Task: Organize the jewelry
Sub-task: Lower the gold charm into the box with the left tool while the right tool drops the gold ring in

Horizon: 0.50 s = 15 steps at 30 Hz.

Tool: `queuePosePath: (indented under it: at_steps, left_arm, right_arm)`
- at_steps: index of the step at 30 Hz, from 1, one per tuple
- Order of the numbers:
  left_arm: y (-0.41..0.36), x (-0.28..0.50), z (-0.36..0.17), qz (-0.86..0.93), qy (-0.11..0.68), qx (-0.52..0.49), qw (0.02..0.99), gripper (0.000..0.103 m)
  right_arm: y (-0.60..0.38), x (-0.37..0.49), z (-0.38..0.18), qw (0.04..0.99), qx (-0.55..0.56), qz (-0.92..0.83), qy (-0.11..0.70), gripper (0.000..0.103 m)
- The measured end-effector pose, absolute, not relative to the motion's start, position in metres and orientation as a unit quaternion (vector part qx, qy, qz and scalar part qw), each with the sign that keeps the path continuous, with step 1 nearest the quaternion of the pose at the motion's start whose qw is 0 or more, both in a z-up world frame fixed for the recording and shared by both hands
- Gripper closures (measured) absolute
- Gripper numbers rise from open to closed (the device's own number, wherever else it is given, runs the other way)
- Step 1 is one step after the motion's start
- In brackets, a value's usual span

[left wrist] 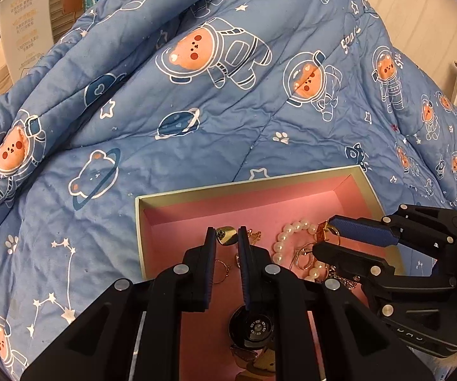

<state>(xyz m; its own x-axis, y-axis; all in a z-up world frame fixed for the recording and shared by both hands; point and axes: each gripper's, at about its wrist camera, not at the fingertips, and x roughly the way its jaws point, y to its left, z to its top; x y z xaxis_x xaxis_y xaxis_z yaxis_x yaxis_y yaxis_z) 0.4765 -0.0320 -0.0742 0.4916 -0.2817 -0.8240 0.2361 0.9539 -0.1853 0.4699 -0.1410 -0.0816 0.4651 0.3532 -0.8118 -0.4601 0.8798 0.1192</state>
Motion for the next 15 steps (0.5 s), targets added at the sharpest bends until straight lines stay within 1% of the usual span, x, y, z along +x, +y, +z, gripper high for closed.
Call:
queuePosePath:
  at_steps: [8, 15]
  left_arm:
    - [-0.036, 0.483, -0.078, -0.137, 0.486, -0.022, 0.863, 0.09]
    - [-0.052, 0.475, -0.07, -0.148, 0.471, 0.018, 0.869, 0.09]
  right_arm:
    - [-0.141, 0.479, -0.087, 0.851, -0.065, 0.225, 0.47, 0.077]
    - [-0.14, 0.485, -0.09, 0.849, -0.08, 0.214, 0.477, 0.077]
